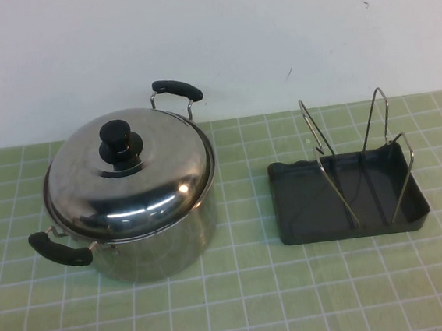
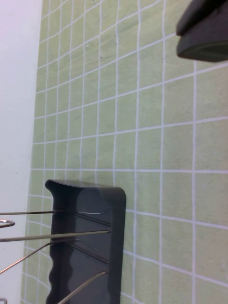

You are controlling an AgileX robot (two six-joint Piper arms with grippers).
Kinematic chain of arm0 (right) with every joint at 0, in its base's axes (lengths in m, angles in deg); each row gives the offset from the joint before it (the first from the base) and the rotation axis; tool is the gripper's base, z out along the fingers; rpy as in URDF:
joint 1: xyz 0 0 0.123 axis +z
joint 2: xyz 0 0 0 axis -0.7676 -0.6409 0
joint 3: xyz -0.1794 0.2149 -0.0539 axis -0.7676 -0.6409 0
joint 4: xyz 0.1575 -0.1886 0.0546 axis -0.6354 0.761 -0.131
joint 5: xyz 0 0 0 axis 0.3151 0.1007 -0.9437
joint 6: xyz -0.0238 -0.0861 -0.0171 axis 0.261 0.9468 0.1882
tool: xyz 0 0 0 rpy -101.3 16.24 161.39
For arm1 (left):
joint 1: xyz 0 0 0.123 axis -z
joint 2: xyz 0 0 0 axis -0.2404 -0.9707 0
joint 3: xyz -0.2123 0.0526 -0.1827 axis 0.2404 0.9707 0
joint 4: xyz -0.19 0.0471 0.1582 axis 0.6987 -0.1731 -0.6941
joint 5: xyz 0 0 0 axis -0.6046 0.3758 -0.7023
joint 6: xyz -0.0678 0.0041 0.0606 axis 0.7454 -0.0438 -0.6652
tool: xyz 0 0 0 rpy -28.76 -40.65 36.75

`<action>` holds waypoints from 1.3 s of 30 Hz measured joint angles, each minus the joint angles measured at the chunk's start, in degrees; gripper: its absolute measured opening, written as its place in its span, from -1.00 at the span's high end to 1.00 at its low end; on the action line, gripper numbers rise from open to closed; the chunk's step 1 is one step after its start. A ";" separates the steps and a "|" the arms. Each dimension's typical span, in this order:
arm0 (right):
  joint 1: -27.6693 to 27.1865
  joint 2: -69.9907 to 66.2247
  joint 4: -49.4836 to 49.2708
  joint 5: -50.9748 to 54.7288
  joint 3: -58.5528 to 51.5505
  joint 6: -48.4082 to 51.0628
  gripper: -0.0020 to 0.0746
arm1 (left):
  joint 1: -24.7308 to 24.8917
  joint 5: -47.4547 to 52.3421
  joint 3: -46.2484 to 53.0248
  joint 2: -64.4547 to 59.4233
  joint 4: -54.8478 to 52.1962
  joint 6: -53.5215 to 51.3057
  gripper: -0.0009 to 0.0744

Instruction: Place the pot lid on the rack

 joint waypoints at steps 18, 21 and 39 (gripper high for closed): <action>0.00 0.09 0.00 -42.21 -0.32 -0.12 0.95 | 0.00 -44.03 0.54 0.00 -1.02 0.00 0.98; 0.00 0.09 0.00 -49.70 -0.32 -0.23 0.95 | 0.00 -53.63 0.54 0.00 -1.17 0.17 0.98; 0.00 0.09 0.60 -46.73 2.72 0.86 0.95 | 0.00 -68.36 0.54 0.07 -0.44 2.09 0.98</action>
